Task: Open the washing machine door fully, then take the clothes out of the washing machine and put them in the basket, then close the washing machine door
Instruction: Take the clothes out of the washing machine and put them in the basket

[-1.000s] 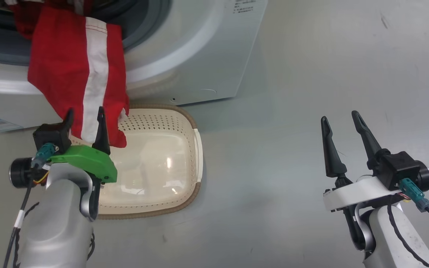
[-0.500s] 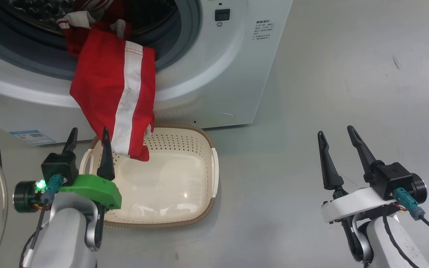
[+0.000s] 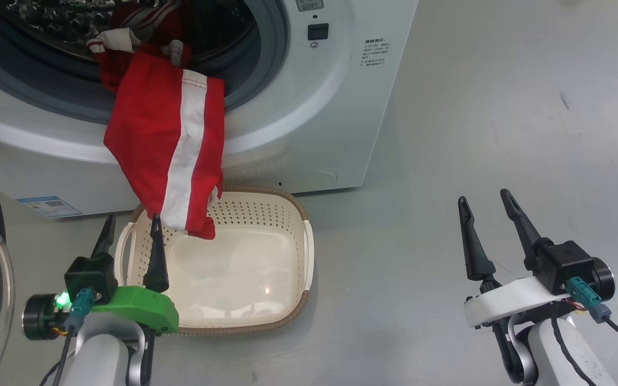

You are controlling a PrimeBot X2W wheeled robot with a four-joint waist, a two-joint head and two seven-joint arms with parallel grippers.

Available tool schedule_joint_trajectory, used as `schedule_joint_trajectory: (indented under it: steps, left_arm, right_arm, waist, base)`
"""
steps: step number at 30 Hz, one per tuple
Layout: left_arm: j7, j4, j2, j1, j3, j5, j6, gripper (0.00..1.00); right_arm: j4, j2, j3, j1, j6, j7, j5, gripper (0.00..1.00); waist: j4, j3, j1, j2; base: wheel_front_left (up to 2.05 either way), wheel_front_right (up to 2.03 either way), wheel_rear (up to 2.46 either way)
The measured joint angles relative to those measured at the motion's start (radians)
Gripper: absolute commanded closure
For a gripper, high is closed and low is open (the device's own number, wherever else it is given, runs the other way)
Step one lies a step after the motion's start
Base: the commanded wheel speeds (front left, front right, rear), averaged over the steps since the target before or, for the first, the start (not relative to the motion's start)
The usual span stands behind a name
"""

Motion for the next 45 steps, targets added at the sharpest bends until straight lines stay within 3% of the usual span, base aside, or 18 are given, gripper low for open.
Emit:
schedule_joint_trajectory:
  steps: [28, 38, 45]
  left_arm:
    - [0.007, -0.085, 0.000, 0.074, -0.011, -0.001, 0.016, 0.00]
    - [0.067, -0.084, 0.009, 0.054, -0.001, -0.013, 0.017, 0.00]
    - [0.130, -0.049, 0.028, -0.029, -0.001, -0.029, -0.010, 0.00]
  right_arm:
    - [-0.002, 0.002, 0.012, 0.003, 0.001, 0.000, 0.000, 0.00]
    - [-0.022, 0.004, 0.028, 0.002, 0.002, 0.000, -0.001, 0.00]
    - [-0.033, 0.005, 0.041, -0.007, 0.003, 0.000, -0.002, 0.00]
  waist:
    - [-0.015, 0.000, 0.0000, 0.0000]
    - [-0.039, 0.035, 0.0001, 0.0000]
    - [-0.060, 0.080, 0.0000, 0.0000]
  base:
    - [0.00, 0.00, 0.00]
    - [0.00, 0.00, 0.00]
    - [0.00, 0.00, 0.00]
